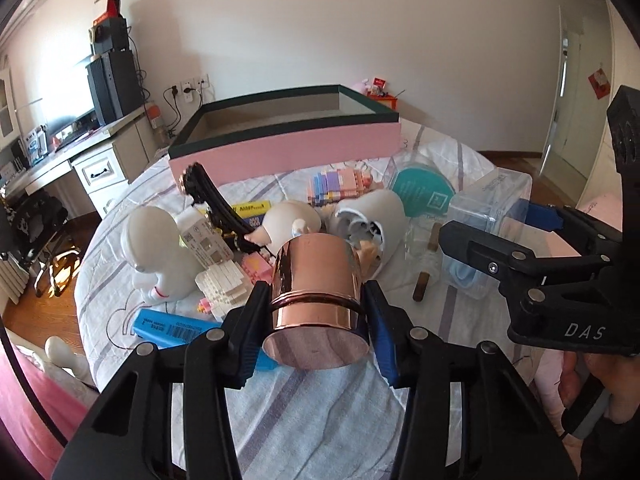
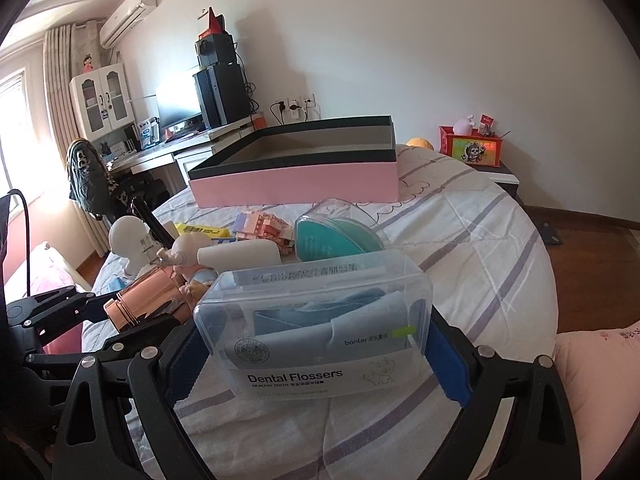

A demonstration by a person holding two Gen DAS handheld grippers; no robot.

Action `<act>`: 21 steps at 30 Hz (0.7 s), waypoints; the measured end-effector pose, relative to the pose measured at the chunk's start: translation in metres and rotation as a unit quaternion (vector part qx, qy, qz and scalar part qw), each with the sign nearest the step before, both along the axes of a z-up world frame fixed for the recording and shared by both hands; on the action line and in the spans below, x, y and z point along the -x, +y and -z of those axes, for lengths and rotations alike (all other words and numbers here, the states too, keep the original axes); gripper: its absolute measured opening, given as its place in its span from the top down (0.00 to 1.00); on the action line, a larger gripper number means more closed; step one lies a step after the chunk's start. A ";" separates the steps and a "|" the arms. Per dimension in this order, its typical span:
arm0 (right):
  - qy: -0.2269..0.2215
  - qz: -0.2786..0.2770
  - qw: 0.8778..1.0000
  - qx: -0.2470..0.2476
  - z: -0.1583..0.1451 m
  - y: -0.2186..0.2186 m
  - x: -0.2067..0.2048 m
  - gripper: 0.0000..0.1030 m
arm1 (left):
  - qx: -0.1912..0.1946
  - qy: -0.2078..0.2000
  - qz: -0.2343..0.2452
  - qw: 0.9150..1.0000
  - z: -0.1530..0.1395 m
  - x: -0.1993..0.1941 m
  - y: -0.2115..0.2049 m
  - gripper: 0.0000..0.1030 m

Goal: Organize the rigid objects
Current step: 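Lower the copper cup and flosser case into the pink box and open both grippers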

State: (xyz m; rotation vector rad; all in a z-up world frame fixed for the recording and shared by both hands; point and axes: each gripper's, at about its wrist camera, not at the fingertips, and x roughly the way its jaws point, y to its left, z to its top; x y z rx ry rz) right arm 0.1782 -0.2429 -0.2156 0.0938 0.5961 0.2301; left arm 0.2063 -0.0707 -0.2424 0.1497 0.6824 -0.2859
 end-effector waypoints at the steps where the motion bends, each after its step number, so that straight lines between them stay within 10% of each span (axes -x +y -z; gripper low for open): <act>1: -0.006 0.001 1.000 -0.001 -0.004 0.000 0.000 0.08 | 0.003 -0.004 0.001 1.000 -0.005 -0.001 0.002 0.54; 13: -0.042 -0.018 0.999 0.013 -0.067 0.011 -0.065 0.08 | 0.044 -0.043 0.020 0.998 -0.081 -0.070 0.015 0.54; 21: 0.015 -0.022 0.999 0.032 -0.070 0.028 -0.160 0.08 | 0.044 -0.006 0.003 0.999 -0.086 -0.164 0.026 0.54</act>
